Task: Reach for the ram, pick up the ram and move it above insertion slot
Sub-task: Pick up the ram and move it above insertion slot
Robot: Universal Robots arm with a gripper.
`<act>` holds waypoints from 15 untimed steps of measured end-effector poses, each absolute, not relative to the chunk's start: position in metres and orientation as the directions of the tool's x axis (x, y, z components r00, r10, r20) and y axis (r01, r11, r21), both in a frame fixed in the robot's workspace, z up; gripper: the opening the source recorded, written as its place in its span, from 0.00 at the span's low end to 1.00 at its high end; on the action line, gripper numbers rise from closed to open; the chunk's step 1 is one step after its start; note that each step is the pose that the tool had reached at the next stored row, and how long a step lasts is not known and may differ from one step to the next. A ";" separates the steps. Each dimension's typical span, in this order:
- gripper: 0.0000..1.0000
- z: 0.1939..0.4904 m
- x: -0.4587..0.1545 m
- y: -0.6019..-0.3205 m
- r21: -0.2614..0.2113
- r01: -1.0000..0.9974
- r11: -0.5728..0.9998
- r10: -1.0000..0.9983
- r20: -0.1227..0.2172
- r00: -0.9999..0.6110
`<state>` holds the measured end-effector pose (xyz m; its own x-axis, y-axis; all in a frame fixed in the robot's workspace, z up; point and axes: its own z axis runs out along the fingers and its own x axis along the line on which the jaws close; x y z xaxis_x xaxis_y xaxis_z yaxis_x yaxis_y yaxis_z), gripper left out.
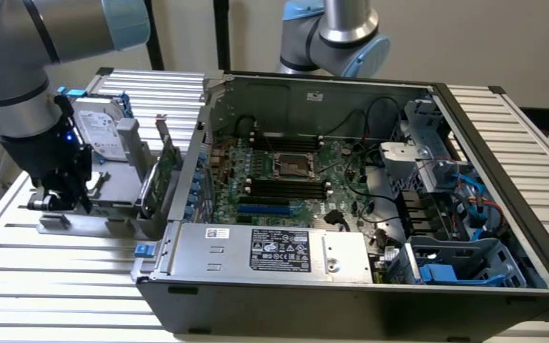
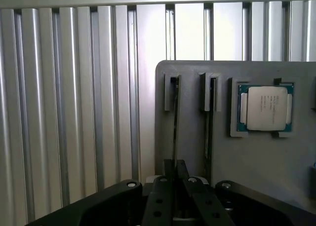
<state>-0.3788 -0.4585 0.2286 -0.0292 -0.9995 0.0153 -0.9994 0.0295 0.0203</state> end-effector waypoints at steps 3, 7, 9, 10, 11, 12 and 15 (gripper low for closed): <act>0.14 0.242 -0.379 -0.459 0.021 -0.999 0.029 -0.999 0.015 -0.029; 0.14 0.260 -0.377 -0.459 0.022 -1.000 0.023 -1.000 0.015 -0.022; 0.14 0.269 -0.376 -0.458 0.021 -1.000 0.013 -1.000 0.014 -0.012; 0.14 0.274 -0.376 -0.458 0.021 -1.000 0.007 -1.000 0.013 -0.007; 0.14 0.278 -0.375 -0.458 0.021 -1.000 0.000 -1.000 0.013 0.000; 0.14 0.283 -0.375 -0.458 0.022 -1.000 -0.007 -1.000 0.013 0.007; 0.14 0.297 -0.373 -0.459 0.022 -0.999 -0.025 -1.000 0.011 0.025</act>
<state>-0.3732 -0.4585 0.2967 0.0254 -0.9996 0.0108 -0.9994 -0.0252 0.0216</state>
